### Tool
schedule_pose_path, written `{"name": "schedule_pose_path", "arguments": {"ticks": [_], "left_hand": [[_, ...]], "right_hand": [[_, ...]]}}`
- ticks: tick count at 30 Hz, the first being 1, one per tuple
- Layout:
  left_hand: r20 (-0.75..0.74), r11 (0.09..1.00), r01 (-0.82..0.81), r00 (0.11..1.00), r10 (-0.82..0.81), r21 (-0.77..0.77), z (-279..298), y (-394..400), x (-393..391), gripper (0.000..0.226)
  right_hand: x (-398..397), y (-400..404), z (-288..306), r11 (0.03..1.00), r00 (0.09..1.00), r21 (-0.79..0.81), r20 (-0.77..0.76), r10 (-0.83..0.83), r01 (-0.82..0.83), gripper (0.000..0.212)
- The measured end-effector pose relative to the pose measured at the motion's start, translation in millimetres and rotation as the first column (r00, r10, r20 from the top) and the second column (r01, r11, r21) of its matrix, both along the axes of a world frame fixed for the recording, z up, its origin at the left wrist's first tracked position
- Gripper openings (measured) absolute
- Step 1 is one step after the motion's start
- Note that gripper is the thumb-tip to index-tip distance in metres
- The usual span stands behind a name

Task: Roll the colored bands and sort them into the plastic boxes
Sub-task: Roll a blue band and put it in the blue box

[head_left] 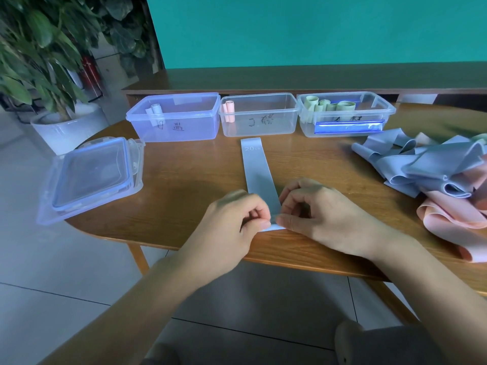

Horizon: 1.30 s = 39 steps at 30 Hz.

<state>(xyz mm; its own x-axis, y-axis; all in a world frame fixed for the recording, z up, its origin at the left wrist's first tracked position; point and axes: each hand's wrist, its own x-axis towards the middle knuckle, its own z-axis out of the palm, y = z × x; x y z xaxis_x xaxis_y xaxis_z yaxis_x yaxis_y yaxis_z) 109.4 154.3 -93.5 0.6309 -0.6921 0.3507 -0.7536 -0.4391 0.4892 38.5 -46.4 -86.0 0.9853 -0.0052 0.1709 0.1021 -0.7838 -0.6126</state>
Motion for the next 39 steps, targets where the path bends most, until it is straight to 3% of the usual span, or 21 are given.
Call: {"name": "schedule_pose_path", "arguments": {"ticks": [5, 11, 18, 24, 39], "left_hand": [[0.074, 0.995, 0.096, 0.993, -0.096, 0.002, -6, 7, 4, 0.017], [0.072, 0.999, 0.048, 0.996, -0.049, 0.011, -10, 6, 5, 0.012], [0.163, 0.999, 0.003, 0.987, -0.009, 0.035, -9, 2, 6, 0.033], [0.145, 0.997, -0.071, 0.987, 0.072, -0.014, -9, -1, 4, 0.014], [0.208, 0.997, -0.074, 0.975, 0.075, -0.011, -11, 0, 7, 0.03]], "right_hand": [[2, -1, -6, 1.0, 0.998, 0.01, 0.057, -0.005, 0.004, 0.014], [3, 0, -15, 0.999, 0.988, -0.015, 0.149, -0.032, 0.035, 0.013], [0, 0, -20, 0.999, 0.971, -0.035, 0.235, 0.045, -0.038, 0.007], [0, -5, -18, 0.995, 0.974, -0.058, 0.206, 0.09, -0.08, 0.004], [0, -3, -23, 0.981, 0.946, -0.192, 0.309, 0.094, -0.035, 0.022]]}}
